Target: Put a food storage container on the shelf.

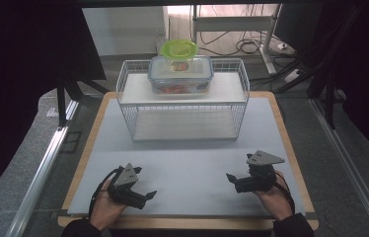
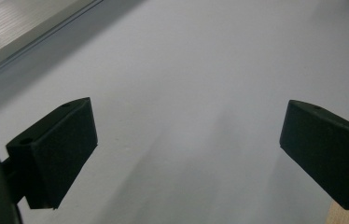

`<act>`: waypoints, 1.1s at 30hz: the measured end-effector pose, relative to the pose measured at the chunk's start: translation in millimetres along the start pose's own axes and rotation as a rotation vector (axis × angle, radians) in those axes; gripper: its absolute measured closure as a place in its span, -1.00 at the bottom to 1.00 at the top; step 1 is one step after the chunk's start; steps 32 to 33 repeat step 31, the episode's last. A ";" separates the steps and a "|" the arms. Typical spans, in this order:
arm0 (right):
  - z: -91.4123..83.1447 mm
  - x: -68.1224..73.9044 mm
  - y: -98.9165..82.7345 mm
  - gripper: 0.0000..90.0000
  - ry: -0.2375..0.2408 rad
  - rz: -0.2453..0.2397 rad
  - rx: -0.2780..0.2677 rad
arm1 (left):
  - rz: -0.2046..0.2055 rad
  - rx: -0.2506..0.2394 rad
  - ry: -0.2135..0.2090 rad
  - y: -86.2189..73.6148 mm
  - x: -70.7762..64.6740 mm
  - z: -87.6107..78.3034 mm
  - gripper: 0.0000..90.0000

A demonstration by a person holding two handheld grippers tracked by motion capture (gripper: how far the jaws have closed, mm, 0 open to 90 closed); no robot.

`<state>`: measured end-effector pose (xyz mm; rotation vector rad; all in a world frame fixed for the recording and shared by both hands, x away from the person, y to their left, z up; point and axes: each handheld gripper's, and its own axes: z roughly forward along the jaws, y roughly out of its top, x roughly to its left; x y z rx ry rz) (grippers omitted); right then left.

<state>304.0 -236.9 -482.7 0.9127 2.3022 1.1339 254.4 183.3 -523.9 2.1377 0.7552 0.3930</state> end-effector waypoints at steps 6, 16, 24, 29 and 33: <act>-3.5 -1.6 -12.0 -1.00 -0.023 0.007 0.022 | -0.001 0.010 0.001 -0.5 0.2 1.2 -0.91; -6.5 -3.6 -33.0 -1.00 -0.038 0.029 0.081 | -0.002 0.022 0.003 -1.2 0.5 2.8 -0.92; -8.5 -5.8 -44.2 -1.00 -0.029 0.060 0.134 | -0.008 0.039 0.002 -1.9 0.8 4.6 -0.93; -7.6 -7.3 -45.7 -1.00 -0.028 0.074 0.143 | -0.012 0.053 0.005 -2.4 1.8 5.6 -0.93; -7.5 -8.5 -46.0 -1.00 -0.024 0.085 0.143 | -0.016 0.054 0.005 -2.5 2.2 6.0 -0.93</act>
